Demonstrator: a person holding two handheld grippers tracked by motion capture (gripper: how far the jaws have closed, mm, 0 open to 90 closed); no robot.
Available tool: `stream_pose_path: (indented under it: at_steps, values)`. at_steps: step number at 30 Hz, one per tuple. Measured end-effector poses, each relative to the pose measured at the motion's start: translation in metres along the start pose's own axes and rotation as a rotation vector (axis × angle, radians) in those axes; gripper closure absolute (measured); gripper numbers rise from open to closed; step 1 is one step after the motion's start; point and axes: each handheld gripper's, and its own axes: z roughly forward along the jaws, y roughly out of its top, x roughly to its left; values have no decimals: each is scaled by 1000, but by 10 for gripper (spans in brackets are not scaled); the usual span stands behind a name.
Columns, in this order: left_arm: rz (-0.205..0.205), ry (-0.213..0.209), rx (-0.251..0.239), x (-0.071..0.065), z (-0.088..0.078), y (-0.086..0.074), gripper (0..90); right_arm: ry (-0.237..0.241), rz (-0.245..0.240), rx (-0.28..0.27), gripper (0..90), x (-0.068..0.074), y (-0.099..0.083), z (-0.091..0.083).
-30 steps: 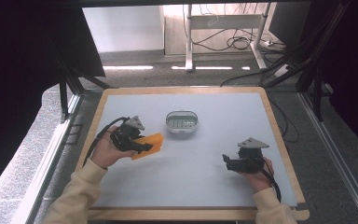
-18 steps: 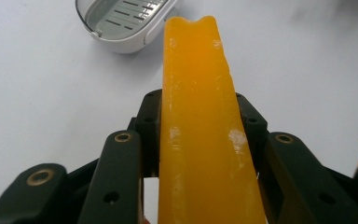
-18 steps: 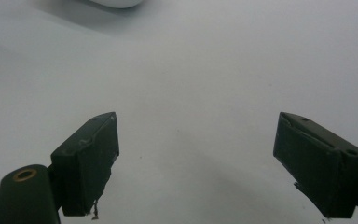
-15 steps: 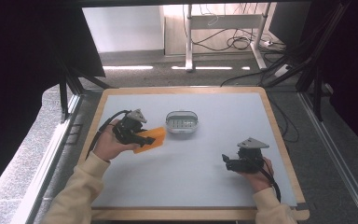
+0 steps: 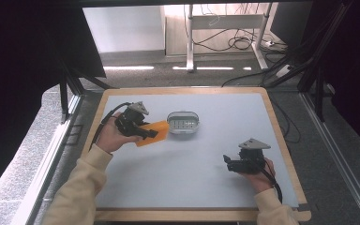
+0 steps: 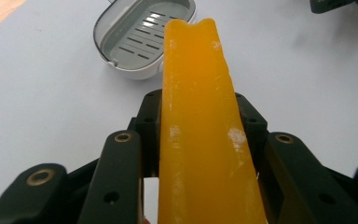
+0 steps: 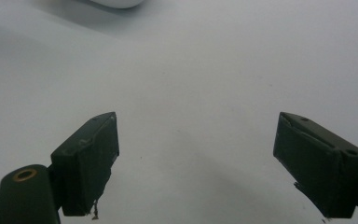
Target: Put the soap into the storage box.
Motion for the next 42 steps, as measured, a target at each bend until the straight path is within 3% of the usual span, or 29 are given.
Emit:
stream_pose_path:
  at_steps: [22,36,42]
  values:
    - [4,4,-21,15,10,28,621,2,2,2,143,-1,0,1]
    - [33,-7,-11,21,28,47,621,2,3,5,143,-2,-1,1]
    - [27,-10,-17,24,32,51,621,3,7,1,144,-2,-1,0]
